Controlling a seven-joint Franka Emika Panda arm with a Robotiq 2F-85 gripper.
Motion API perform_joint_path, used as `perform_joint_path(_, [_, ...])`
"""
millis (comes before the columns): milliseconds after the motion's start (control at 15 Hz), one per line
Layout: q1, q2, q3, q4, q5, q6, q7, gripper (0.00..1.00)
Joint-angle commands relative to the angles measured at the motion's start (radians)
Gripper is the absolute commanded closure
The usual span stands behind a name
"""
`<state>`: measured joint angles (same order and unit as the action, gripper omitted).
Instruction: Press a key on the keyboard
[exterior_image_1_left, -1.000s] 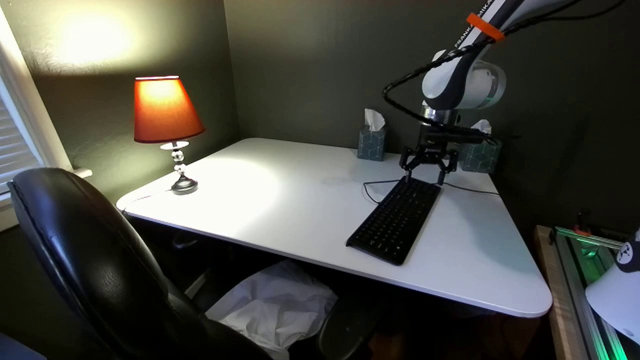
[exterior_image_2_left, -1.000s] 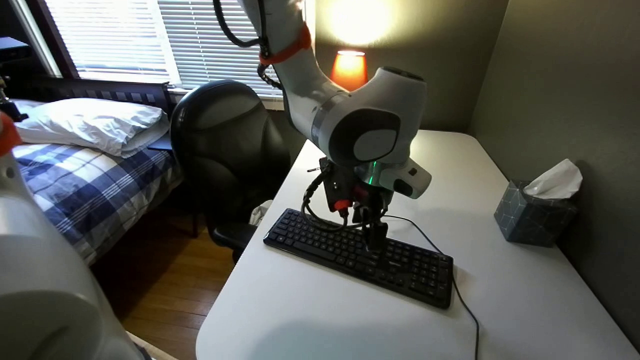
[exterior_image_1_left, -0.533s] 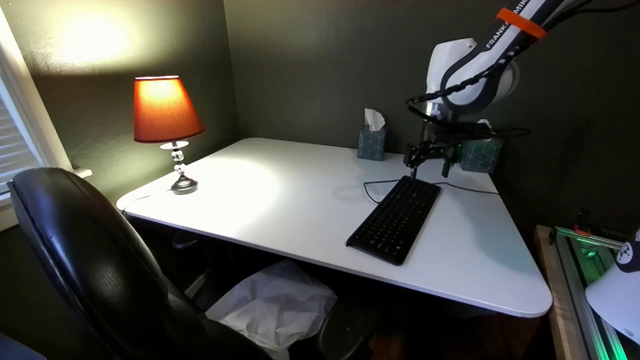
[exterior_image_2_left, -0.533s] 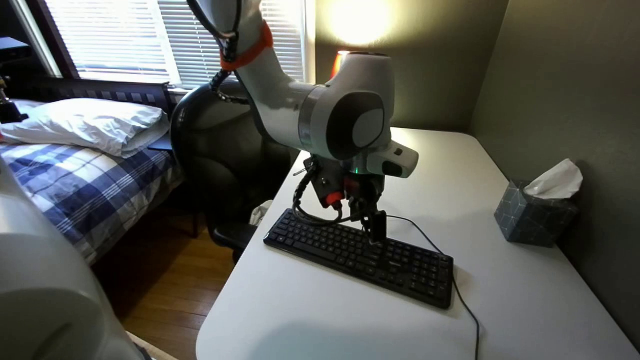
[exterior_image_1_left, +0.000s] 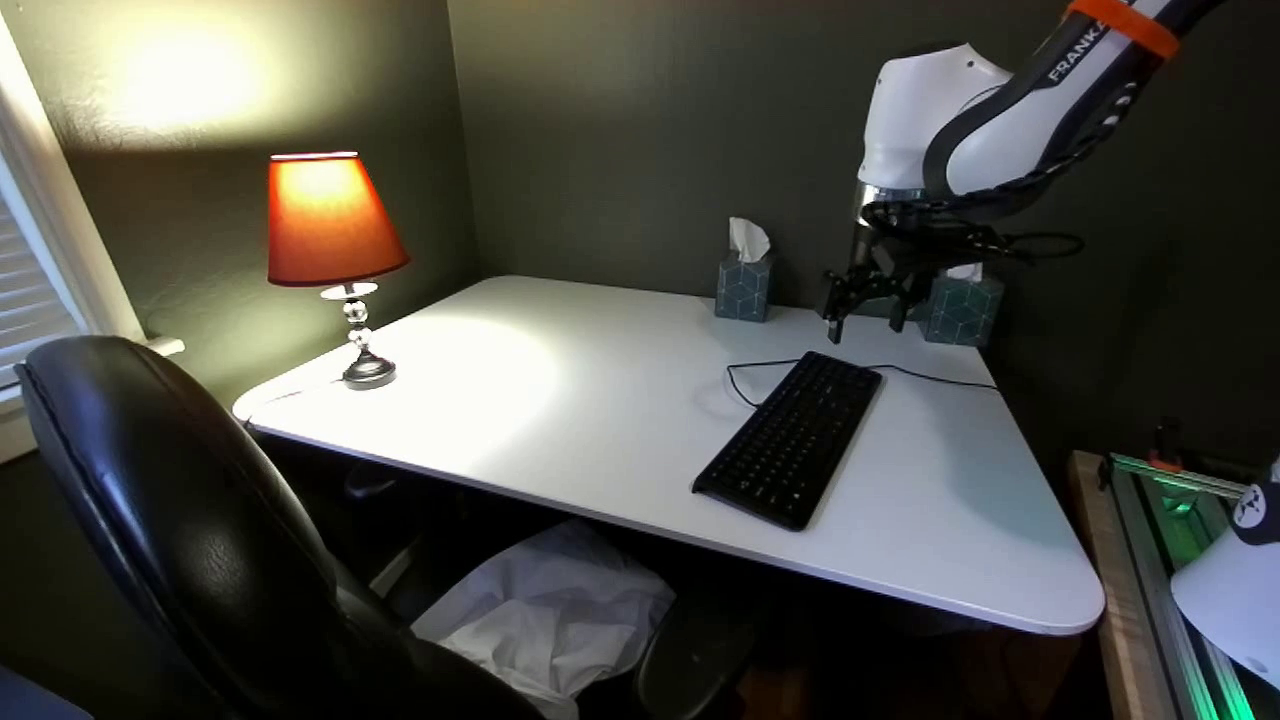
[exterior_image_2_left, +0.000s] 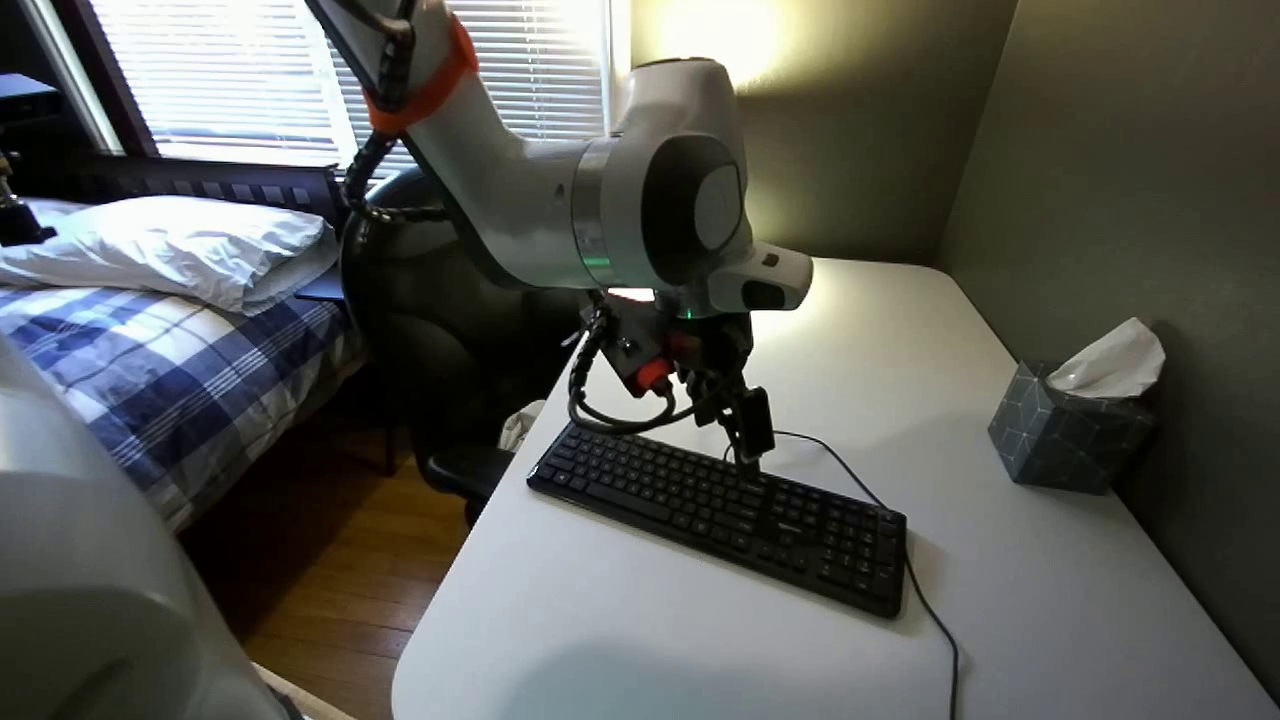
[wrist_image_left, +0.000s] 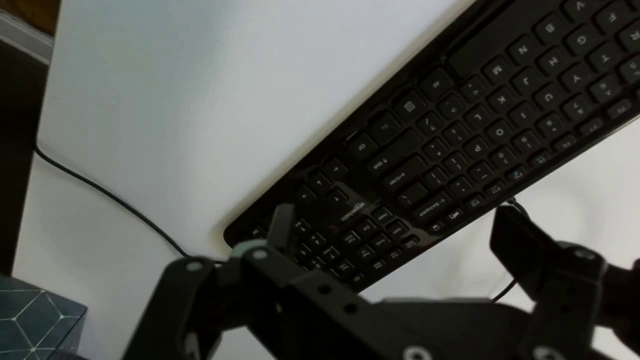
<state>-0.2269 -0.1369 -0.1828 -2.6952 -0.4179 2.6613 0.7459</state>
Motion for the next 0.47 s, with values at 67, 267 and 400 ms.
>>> perform_joint_path(67, [-0.038,-0.035,0.043,-0.02,-0.001,-0.016,-0.008,0.0])
perform_joint_path(267, [-0.049,-0.062,0.054,-0.036,-0.005,-0.022,-0.009,0.0])
perform_joint_path(400, [-0.05,-0.064,0.054,-0.037,-0.005,-0.022,-0.01,0.0])
